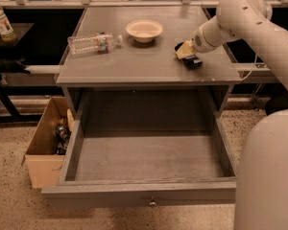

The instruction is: Place rxbar blueberry into top drawer

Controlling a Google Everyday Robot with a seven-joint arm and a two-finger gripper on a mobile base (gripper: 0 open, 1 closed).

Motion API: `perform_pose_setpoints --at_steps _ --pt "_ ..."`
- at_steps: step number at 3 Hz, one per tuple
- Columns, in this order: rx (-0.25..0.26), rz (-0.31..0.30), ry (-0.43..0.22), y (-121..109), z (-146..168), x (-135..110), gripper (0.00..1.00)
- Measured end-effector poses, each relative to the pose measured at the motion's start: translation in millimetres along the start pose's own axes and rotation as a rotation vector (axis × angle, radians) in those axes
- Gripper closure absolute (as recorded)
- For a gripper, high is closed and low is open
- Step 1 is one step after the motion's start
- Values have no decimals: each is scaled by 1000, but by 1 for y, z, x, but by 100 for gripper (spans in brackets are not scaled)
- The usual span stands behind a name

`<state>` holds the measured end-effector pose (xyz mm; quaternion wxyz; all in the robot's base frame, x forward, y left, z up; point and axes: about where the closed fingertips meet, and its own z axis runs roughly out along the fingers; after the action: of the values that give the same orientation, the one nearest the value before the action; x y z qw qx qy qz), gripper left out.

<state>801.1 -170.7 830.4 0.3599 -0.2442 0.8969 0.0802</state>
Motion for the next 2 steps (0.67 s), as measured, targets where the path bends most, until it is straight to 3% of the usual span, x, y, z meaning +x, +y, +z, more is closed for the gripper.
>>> perform_pose_setpoints --at_steps 1,2 --pt "-22 -29 -29 15 -17 -2 96" --pt "-62 -73 -133 28 -53 -19 100"
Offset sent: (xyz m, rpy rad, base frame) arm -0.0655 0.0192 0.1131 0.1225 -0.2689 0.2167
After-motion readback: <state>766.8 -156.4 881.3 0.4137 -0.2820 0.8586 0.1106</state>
